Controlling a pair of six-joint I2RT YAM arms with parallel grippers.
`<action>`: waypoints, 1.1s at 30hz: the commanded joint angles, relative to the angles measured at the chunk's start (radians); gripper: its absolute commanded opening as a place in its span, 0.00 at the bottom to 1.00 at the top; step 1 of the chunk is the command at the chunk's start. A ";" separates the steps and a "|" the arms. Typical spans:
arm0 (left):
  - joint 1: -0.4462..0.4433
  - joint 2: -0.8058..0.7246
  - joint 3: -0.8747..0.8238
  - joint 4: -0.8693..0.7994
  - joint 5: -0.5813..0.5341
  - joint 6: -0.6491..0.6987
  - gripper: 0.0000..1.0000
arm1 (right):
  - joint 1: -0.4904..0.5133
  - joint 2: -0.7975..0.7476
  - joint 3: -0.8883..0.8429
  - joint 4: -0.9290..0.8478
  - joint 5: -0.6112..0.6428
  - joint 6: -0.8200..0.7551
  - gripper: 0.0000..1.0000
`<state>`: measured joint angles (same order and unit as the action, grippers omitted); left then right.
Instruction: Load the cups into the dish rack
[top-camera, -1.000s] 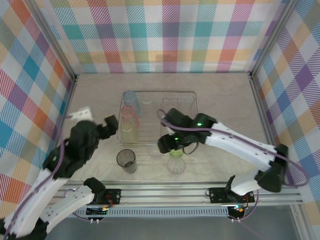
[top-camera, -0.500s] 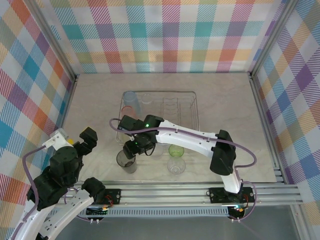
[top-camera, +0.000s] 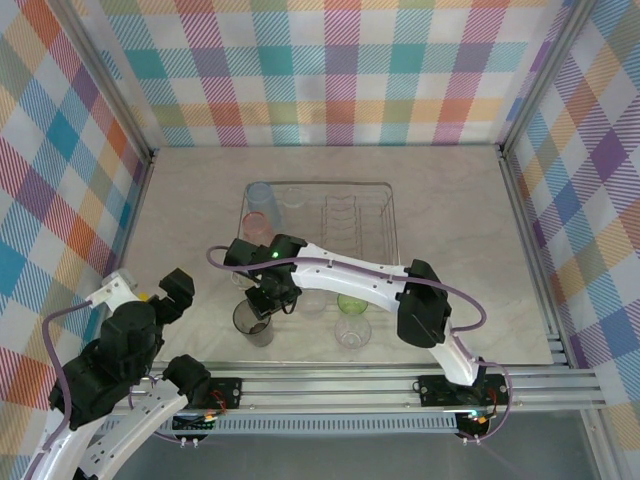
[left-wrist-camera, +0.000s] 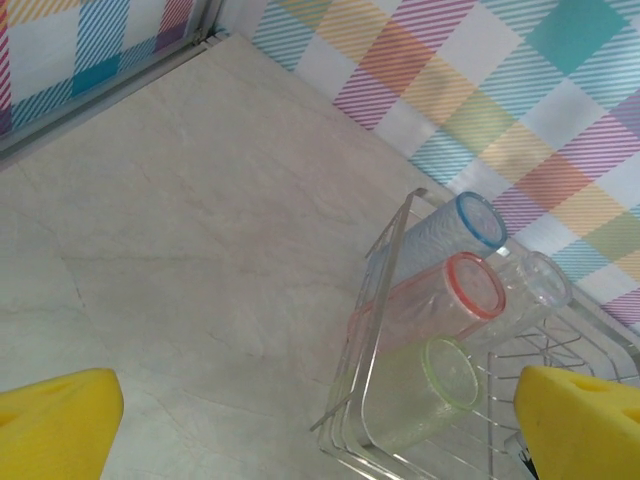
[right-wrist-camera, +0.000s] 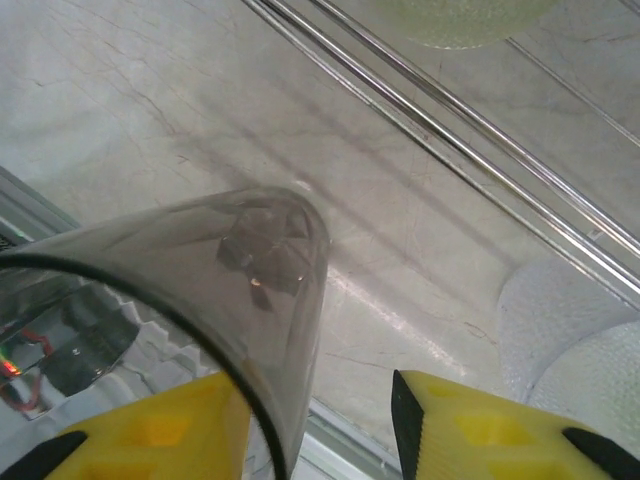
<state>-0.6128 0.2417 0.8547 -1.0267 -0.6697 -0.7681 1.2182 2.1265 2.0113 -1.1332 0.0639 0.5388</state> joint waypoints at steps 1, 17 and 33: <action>0.004 -0.018 -0.008 -0.033 0.004 -0.022 1.00 | 0.009 0.017 0.041 -0.042 0.023 -0.007 0.38; 0.004 0.013 0.008 -0.068 0.038 0.018 1.00 | 0.007 -0.148 -0.144 0.047 -0.012 -0.027 0.00; 0.004 0.364 0.090 0.304 0.513 0.138 1.00 | -0.680 -0.963 -0.878 0.522 -0.549 0.020 0.00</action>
<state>-0.6128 0.5327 0.9031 -0.8883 -0.3378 -0.6823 0.6415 1.2247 1.1839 -0.7216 -0.3012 0.5282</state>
